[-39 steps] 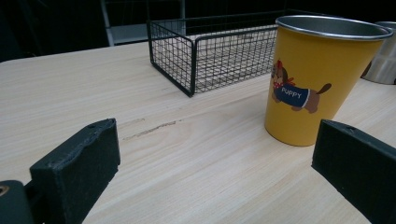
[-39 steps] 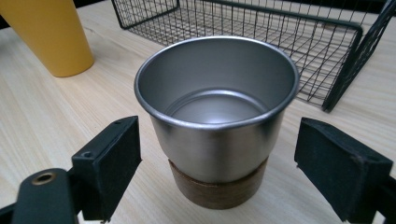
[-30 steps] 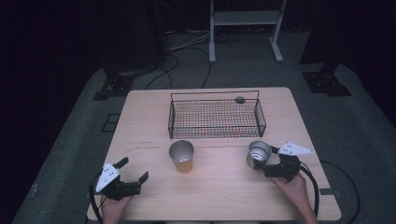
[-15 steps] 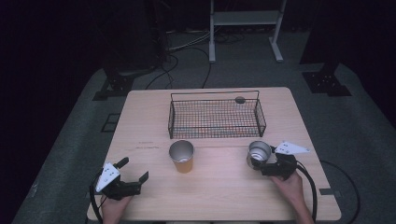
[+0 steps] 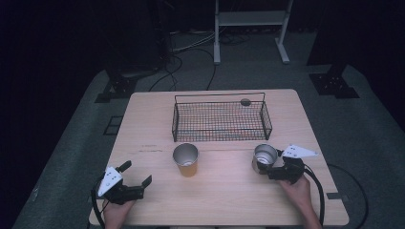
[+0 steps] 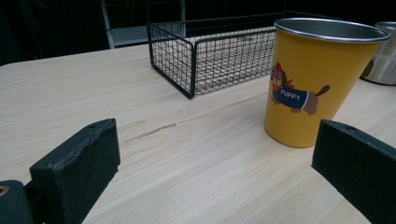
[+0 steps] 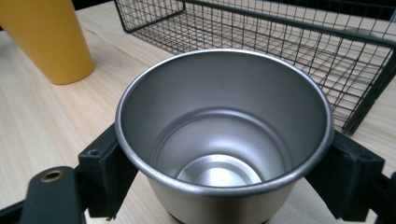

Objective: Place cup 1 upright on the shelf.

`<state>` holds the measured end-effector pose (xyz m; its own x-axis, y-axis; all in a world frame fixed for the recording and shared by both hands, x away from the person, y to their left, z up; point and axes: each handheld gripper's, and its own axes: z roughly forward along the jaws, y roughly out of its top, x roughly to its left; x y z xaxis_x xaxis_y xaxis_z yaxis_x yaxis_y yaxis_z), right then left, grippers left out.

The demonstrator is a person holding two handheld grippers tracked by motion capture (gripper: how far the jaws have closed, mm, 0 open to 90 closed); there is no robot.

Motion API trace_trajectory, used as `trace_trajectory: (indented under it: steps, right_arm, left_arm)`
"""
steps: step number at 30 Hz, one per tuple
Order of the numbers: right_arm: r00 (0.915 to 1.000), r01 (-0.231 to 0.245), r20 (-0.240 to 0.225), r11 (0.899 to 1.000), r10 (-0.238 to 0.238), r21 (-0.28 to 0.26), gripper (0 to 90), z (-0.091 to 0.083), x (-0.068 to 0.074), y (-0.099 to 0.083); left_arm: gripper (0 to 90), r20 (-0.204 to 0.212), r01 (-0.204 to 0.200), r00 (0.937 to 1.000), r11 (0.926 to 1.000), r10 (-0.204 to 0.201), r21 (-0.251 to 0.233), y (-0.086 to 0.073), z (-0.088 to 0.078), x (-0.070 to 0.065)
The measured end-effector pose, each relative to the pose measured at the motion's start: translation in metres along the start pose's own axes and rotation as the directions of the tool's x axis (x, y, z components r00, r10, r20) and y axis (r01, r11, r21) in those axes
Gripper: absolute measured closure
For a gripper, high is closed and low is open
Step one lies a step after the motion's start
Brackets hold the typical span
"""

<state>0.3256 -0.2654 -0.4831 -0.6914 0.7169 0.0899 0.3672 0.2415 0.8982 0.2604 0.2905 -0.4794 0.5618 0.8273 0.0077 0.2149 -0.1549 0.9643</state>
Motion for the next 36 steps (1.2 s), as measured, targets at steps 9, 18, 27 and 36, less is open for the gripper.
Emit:
trace_trajectory:
  steps: [9, 18, 27, 36]
  right_arm:
    - [0.9974, 0.024, -0.068, 1.000, -0.023, 0.003, 17.3, -0.013, 0.002, 0.021]
    - [0.9884, 0.034, -0.148, 0.999, -0.033, 0.006, 17.3, -0.022, -0.002, 0.058]
    - [0.9816, 0.038, -0.187, 0.999, -0.037, 0.000, 17.3, -0.020, -0.014, 0.091]
    - [0.9799, 0.054, -0.192, 0.999, -0.054, -0.004, 17.3, -0.011, -0.020, 0.117]
  left_arm:
    - [0.0, -0.001, -0.001, 1.0000, 1.0000, 0.001, -0.001, 0.000, 0.000, 0.000]
    - [0.0, 0.000, -0.004, 1.0000, 1.0000, 0.004, -0.007, 0.001, -0.001, 0.000]
    - [0.0, -0.003, 0.004, 1.0000, 0.9999, -0.004, -0.015, 0.001, -0.002, 0.002]
    - [0.0, -0.003, 0.005, 1.0000, 0.9999, -0.005, -0.014, 0.001, -0.003, 0.002]
